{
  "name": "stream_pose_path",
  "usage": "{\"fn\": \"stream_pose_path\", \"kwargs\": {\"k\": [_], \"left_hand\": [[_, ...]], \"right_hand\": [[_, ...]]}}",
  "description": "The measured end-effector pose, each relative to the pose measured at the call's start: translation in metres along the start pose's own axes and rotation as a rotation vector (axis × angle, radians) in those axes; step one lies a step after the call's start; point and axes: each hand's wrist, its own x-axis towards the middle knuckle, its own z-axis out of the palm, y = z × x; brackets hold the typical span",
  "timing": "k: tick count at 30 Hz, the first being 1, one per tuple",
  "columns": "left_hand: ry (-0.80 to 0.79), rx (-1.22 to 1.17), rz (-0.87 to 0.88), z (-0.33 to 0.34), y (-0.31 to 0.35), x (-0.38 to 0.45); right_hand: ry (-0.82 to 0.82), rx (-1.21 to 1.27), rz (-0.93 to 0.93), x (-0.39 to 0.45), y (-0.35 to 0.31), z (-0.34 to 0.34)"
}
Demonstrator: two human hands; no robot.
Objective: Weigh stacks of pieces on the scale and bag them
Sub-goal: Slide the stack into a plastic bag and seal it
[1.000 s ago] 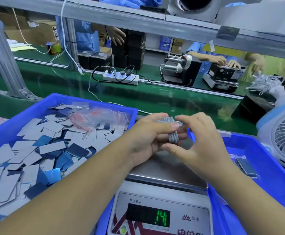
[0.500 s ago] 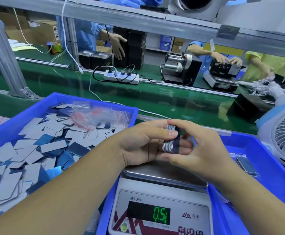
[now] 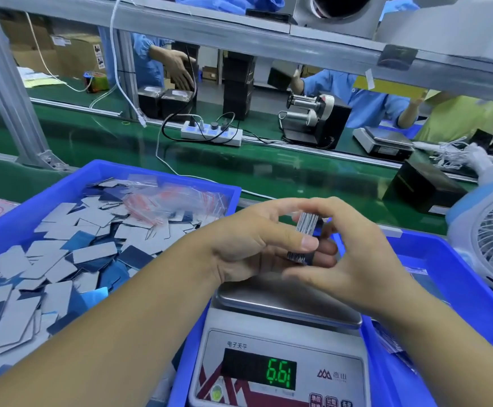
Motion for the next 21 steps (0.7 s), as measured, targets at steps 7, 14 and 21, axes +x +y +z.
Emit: {"fn": "stream_pose_path", "kwargs": {"k": [7, 14, 21], "left_hand": [[-0.17, 0.2, -0.166, -0.01, 0.001, -0.008], [0.058, 0.293, -0.135, -0.019, 0.014, -0.013], [1.109, 0.59, 0.168, -0.077, 0.022, -0.015]], "right_hand": [[-0.201, -0.042, -0.145, -0.003, 0.003, -0.017], [-0.093, 0.018, -0.024, -0.002, 0.008, -0.005], [-0.116, -0.115, 0.273, -0.005, 0.026, 0.023]]}}
